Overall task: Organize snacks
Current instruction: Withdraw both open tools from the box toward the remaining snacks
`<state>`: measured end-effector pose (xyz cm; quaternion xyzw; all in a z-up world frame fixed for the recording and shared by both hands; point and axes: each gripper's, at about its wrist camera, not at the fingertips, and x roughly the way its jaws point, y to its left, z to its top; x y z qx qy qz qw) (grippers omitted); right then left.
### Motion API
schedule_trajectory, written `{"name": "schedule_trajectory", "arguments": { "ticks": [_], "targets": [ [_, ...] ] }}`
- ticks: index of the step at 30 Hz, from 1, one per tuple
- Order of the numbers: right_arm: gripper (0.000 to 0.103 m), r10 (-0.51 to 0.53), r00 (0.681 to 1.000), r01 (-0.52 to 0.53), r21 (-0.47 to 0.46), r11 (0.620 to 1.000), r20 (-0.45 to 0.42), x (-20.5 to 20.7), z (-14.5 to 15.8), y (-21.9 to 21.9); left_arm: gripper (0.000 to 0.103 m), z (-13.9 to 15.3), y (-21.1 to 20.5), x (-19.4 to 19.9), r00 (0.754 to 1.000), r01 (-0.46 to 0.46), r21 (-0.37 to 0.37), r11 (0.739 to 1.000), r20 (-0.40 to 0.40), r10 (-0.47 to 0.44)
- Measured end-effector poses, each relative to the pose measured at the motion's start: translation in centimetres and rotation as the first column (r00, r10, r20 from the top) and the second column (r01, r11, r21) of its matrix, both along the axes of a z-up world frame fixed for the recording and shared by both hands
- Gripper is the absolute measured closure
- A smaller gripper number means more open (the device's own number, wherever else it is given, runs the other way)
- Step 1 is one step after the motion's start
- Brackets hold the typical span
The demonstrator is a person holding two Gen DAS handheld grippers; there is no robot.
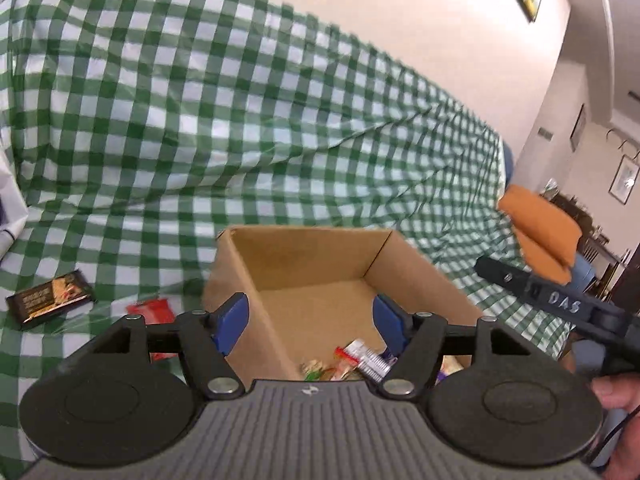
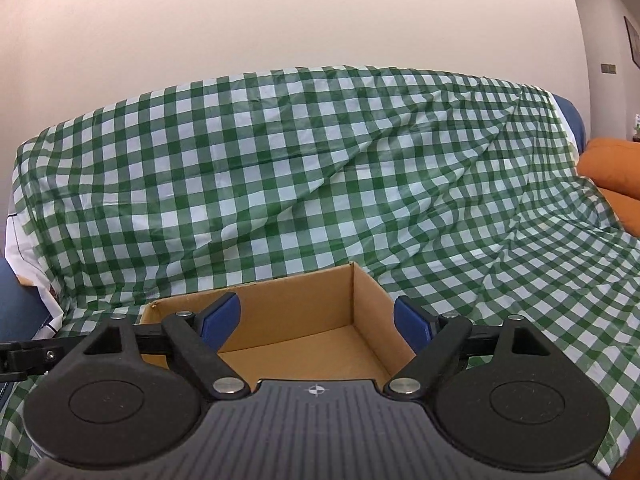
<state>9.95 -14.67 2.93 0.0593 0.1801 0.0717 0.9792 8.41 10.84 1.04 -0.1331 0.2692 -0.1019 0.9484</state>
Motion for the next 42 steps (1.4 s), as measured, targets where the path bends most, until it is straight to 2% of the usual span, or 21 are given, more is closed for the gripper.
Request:
{"name": "schedule_trajectory", "arguments": {
  "ticks": [3, 5, 10, 12, 13, 16, 18, 21, 23, 26, 28, 30, 32, 34, 39, 41, 42],
  "targets": [
    [0.018, -0.001, 1.0, 0.001, 0.002, 1.0, -0.009, 0.0, 0.0, 0.1, 0.032, -0.2, 0.8, 0.2, 1.0, -0.002, -0.007, 1.0, -0.023, 0.002],
    [0.018, -0.001, 1.0, 0.001, 0.005, 1.0, -0.015, 0.0, 0.0, 0.2, 0.042, -0.2, 1.3, 0.3, 0.999, -0.013, -0.004, 1.0, -0.034, 0.013],
    [0.018, 0.009, 1.0, -0.009, 0.007, 1.0, -0.019, 0.1, 0.0, 0.8, 0.059, -0.5, 2.3, 0.5, 0.997, -0.044, 0.008, 0.999, -0.062, 0.044],
    [0.019, 0.015, 1.0, -0.015, 0.007, 1.0, -0.019, 0.1, 0.0, 1.0, 0.06, -0.6, 2.6, 0.7, 0.994, -0.065, 0.019, 0.998, -0.082, 0.066],
    [0.019, 0.018, 1.0, -0.018, 0.007, 1.0, -0.018, 0.1, 0.0, 1.0, 0.061, -0.8, 2.8, 0.8, 0.992, -0.077, 0.028, 0.997, -0.095, 0.079],
    [0.019, 0.024, 0.999, -0.024, 0.002, 1.0, -0.022, 0.1, 0.1, 1.2, 0.071, -1.2, 3.2, 1.3, 0.983, -0.12, 0.09, 0.989, -0.131, 0.131],
    [0.021, 0.026, 0.999, -0.026, -0.004, 1.0, -0.025, 0.2, 0.1, 1.4, 0.074, -1.4, 3.7, 1.7, 0.974, -0.148, 0.119, 0.982, -0.152, 0.165],
    [0.031, 0.033, 0.999, -0.033, -0.003, 0.999, -0.033, 0.3, 0.0, 1.4, 0.08, -1.5, 4.7, 2.0, 0.966, -0.182, 0.112, 0.977, -0.167, 0.199],
    [0.048, 0.044, 0.998, -0.043, 0.002, 0.999, -0.04, 0.4, 0.0, 1.3, 0.088, -1.4, 5.3, 2.0, 0.962, -0.2, 0.111, 0.973, -0.164, 0.216],
    [0.07, 0.062, 0.997, -0.062, 0.012, 0.998, -0.054, 0.6, -0.1, 1.4, 0.095, -1.2, 5.8, 2.1, 0.959, -0.218, 0.112, 0.969, -0.161, 0.234],
    [0.071, 0.072, 0.996, -0.072, 0.016, 0.997, -0.055, 0.6, -0.1, 1.5, 0.097, -1.2, 6.3, 2.5, 0.957, -0.221, 0.081, 0.972, -0.174, 0.233],
    [0.071, 0.081, 0.996, -0.08, 0.017, 0.997, -0.048, 0.5, 0.0, 1.7, 0.097, -1.3, 7.5, 2.8, 0.946, -0.253, 0.012, 0.967, -0.207, 0.25],
    [0.071, 0.089, 0.995, -0.088, 0.019, 0.996, -0.046, 0.4, 0.1, 1.9, 0.097, -1.4, 9.7, 3.5, 0.921, -0.322, -0.089, 0.942, -0.26, 0.29],
    [0.071, 0.099, 0.994, -0.098, 0.028, 0.995, -0.051, 0.6, 0.1, 2.0, 0.097, -1.2, 12.2, 4.3, 0.894, -0.396, -0.148, 0.906, -0.29, 0.342],
    [0.071, 0.106, 0.992, -0.103, 0.051, 0.993, -0.065, 0.7, 0.1, 2.1, 0.096, -2.0, 19.4, 5.4, 0.797, -0.582, -0.218, 0.783, -0.343, 0.497],
    [0.071, 0.11, 0.992, -0.107, 0.046, 0.993, -0.066, 0.7, 0.1, 2.3, 0.095, -3.3, 21.3, 5.9, 0.766, -0.619, -0.21, 0.757, -0.372, 0.523],
    [0.071, 0.112, 0.992, -0.109, 0.044, 0.993, -0.065, 0.7, 0.1, 2.4, 0.093, -3.9, 21.8, 6.2, 0.761, -0.622, -0.203, 0.756, -0.385, 0.522]
  ]
}}
